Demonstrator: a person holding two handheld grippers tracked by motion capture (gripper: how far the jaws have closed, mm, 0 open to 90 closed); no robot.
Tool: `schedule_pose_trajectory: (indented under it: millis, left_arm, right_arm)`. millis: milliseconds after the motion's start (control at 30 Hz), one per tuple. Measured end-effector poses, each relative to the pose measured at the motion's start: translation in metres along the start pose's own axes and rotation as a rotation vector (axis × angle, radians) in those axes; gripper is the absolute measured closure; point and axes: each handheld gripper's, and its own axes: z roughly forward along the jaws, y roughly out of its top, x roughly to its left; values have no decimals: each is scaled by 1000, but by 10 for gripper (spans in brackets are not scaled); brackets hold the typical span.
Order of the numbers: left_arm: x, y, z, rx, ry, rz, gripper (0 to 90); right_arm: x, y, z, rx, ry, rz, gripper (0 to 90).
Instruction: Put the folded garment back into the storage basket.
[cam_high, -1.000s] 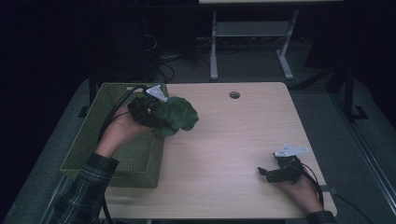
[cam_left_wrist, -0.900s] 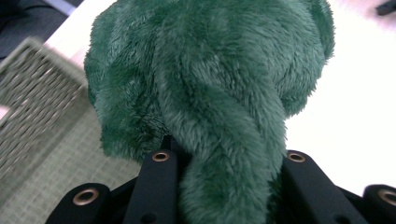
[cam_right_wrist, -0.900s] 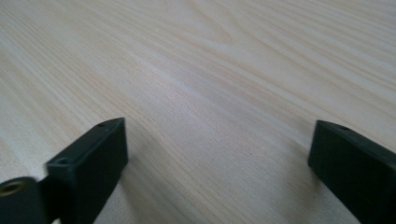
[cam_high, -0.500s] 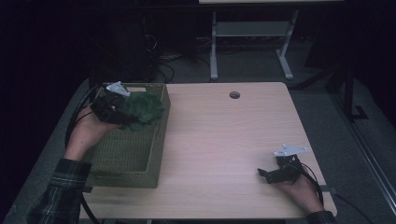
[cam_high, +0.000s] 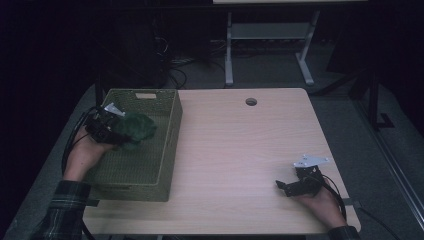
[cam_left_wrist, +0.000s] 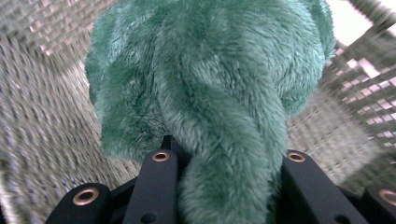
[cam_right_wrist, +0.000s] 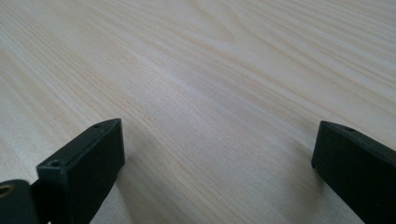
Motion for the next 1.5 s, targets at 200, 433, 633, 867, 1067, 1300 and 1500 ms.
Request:
schedule_pose_trajectory:
  millis: [200, 433, 633, 867, 1067, 1300, 1500]
  left_arm:
    - [-6, -12, 26, 33, -11, -6, 689]
    - [-14, -24, 53, 69, -25, -14, 681]
    - [-15, -28, 62, 73, -29, -12, 671]
    - [-16, -29, 67, 77, -32, -11, 625]
    - [-14, -30, 68, 69, -50, -21, 418]
    - [-13, -30, 64, 67, -60, -32, 191]
    - [-8, -27, 48, 52, -66, -43, 137]
  right_arm:
    - [0, 0, 0, 0, 0, 1, 21]
    - [0, 0, 0, 0, 0, 1, 21]
    - [0, 0, 0, 0, 0, 0, 21]
    - [0, 0, 0, 0, 0, 0, 21]
    - [0, 0, 0, -1, 0, -1, 21]
    - [0, 0, 0, -1, 0, -1, 21]
    - [0, 0, 0, 0, 0, 0, 21]
